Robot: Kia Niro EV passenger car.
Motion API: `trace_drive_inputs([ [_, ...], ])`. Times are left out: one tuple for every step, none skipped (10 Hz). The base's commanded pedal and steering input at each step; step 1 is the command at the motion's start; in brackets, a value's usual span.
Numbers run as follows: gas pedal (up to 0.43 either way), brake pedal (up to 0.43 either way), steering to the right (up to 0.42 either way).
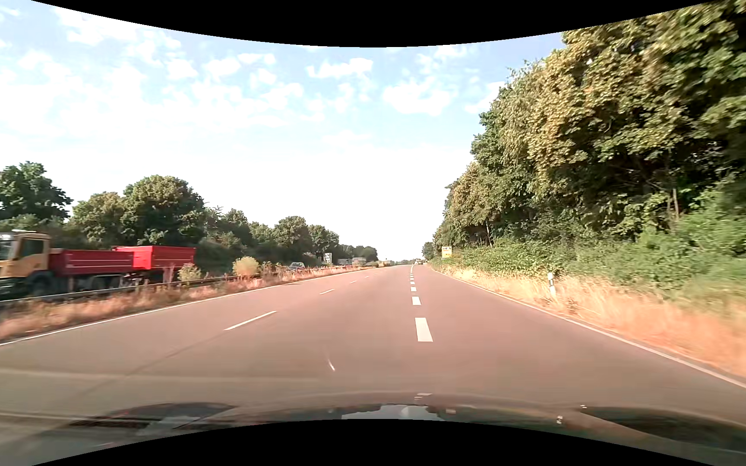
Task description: Follow the waypoints while adhering to traffic rules and regulations
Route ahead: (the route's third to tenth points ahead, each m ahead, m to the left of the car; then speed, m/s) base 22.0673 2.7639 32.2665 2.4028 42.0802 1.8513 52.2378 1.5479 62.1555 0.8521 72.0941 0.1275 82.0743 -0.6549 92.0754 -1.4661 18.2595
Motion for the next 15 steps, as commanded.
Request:
trace_drive_inputs([
  [0.260, 0.000, 0.003],
  [0.260, 0.000, 0.002],
  [0.260, 0.000, 0.002],
  [0.260, 0.000, 0.002],
  [0.260, 0.000, 0.003],
  [0.260, 0.000, 0.003],
  [0.260, 0.000, 0.003],
  [0.260, 0.000, 0.003],
  [0.260, 0.000, 0.003],
  [0.260, 0.000, 0.003],
  [0.260, 0.000, 0.004],
  [0.260, 0.000, 0.005],
  [0.260, 0.000, 0.005],
  [0.260, 0.000, 0.006],
  [0.260, 0.000, 0.006],
])
